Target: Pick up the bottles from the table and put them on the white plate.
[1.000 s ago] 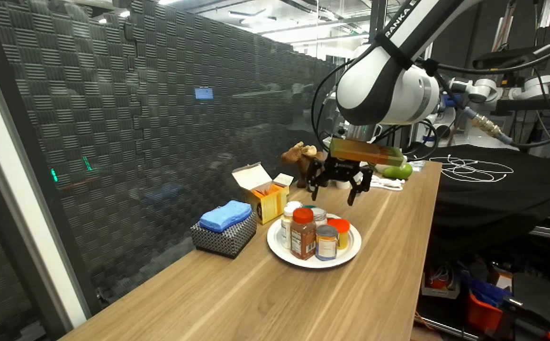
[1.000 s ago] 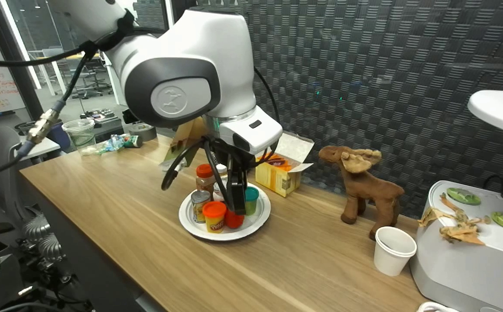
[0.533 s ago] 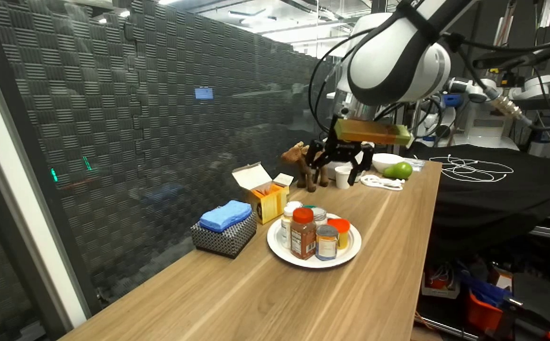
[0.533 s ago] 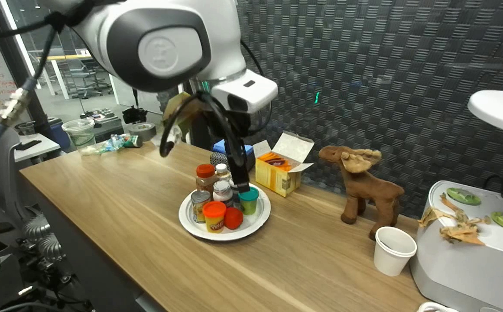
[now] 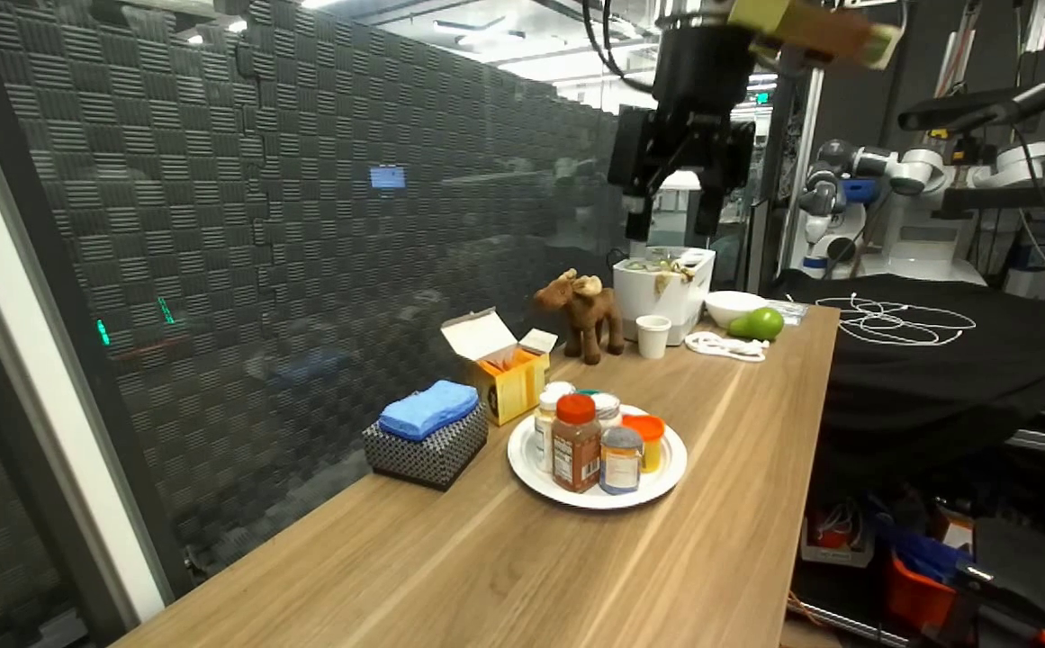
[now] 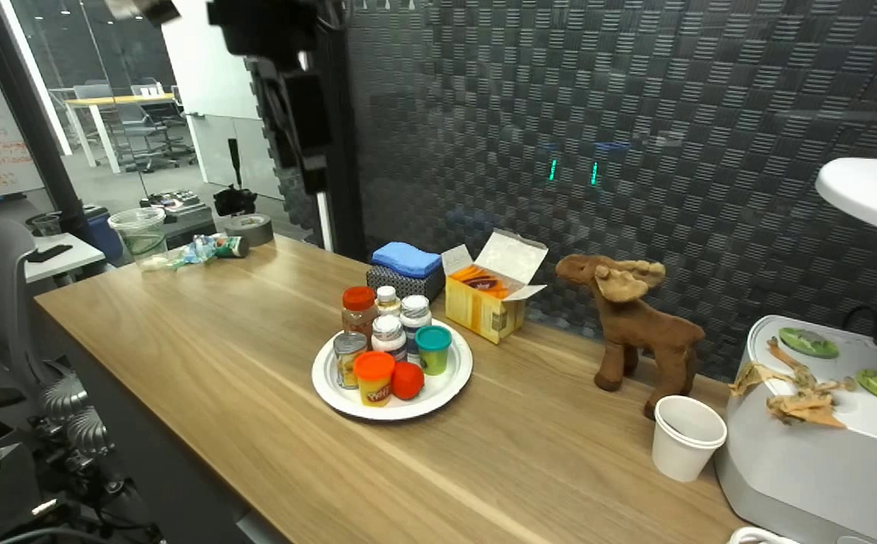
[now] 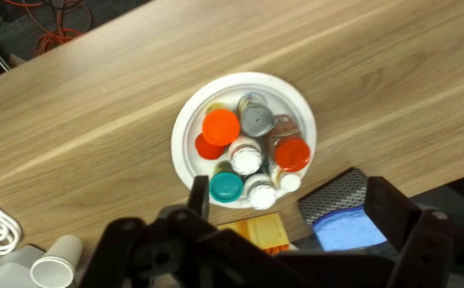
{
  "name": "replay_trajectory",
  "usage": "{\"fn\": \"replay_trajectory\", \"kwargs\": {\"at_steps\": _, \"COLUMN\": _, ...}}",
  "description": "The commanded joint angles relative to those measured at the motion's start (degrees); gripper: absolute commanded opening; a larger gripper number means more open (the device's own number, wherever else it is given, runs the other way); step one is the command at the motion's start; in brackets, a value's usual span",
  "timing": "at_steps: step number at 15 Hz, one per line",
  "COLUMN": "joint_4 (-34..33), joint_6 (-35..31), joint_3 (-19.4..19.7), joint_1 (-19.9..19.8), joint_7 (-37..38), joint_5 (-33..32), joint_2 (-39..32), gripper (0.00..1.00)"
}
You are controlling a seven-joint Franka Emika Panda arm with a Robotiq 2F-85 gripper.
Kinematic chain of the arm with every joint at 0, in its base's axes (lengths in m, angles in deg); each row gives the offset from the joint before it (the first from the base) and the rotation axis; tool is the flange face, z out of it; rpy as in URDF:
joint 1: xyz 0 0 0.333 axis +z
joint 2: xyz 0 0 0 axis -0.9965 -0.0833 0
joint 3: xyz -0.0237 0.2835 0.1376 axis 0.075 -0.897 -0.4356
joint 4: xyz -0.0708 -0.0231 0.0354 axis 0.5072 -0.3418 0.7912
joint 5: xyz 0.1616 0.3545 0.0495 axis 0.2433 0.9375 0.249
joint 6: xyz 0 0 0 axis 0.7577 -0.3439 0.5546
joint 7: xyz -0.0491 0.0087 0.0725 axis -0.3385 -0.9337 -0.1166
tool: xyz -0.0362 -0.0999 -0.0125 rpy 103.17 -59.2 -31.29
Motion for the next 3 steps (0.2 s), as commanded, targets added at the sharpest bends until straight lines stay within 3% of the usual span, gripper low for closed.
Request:
{"fn": "replay_trajectory", "kwargs": {"at_steps": 1, "joint_4": -0.2, "joint_6": 1.6, "joint_3": -1.5, "joint_1": -0.7, "joint_7": -0.4, "joint_5": 0.6, "joint_2": 1.7, "gripper": 1.00}}
{"fn": "replay_trajectory", "kwargs": {"at_steps": 3, "joint_4": 0.5, "joint_6": 1.4, "joint_3": -1.6, "joint_1": -0.9, "joint_7": -0.3, "joint_5": 0.5, "joint_2": 2.1, "gripper": 1.00}}
